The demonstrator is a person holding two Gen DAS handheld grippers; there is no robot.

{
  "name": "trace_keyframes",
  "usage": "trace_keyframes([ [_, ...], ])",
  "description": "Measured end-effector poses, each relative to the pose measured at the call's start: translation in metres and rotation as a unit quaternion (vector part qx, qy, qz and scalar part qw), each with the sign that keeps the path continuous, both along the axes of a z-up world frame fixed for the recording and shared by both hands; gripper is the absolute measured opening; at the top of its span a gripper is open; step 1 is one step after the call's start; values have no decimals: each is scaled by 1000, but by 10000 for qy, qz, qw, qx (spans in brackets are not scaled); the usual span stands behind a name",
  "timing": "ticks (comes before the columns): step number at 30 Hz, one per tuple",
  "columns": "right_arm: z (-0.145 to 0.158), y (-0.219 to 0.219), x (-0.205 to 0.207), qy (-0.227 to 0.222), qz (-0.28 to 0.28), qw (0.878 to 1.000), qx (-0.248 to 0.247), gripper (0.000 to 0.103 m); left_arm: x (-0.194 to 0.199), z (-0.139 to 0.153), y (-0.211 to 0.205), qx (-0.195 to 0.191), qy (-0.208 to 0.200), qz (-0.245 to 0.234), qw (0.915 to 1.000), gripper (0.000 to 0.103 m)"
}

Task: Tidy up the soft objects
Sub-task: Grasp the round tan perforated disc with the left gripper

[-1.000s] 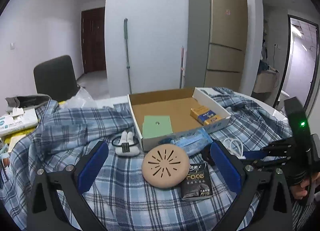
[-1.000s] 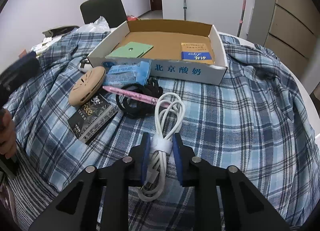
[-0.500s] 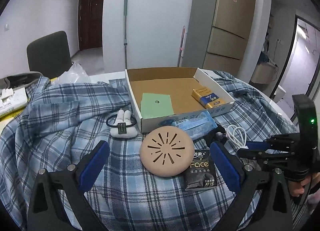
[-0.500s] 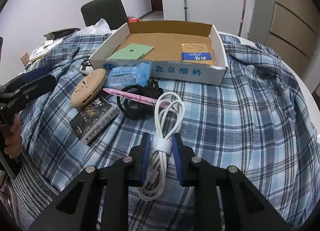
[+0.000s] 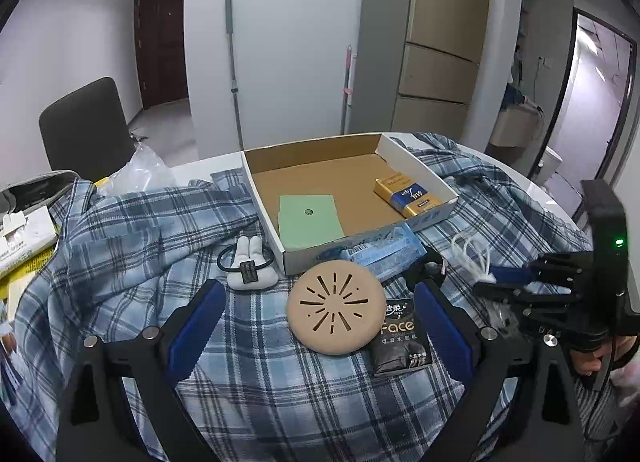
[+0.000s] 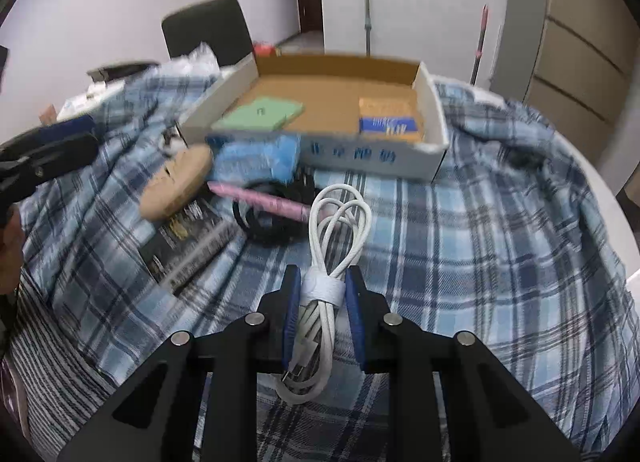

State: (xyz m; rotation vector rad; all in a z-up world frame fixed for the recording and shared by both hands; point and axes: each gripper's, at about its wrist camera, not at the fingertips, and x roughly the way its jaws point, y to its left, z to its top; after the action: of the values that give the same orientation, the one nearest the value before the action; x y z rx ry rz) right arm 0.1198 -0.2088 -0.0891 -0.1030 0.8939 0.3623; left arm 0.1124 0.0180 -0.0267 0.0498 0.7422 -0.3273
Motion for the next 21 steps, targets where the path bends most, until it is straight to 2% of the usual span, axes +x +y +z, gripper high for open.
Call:
trace_keyframes([
  [3,12,-3,-7,-358,-31,9993,129,22,6,1,0,36,131,-69,9999,97],
  [7,21,-7,-9,-632,-164,9977,171,22,15,-2,-3,-157,353,-224,9990,97],
  [10,18,-9,-4,-518,-215,9983,173,22,23,-7,-11,-239,451,-390,9979,97],
  [12,14,-9,-1,-389,-233,9988,165,22,32,-13,-17,-135,555,-405,9975,97],
  [15,11,-10,1,-296,-279,9990,178,22,46,-29,-22,-188,856,-588,9944,97],
  [18,10,-11,2,-303,-253,9991,166,22,54,-44,-17,-492,1167,-618,9900,97],
  [21,9,-10,1,-283,-205,9992,168,22,56,-50,-15,-559,1234,-650,9886,97],
])
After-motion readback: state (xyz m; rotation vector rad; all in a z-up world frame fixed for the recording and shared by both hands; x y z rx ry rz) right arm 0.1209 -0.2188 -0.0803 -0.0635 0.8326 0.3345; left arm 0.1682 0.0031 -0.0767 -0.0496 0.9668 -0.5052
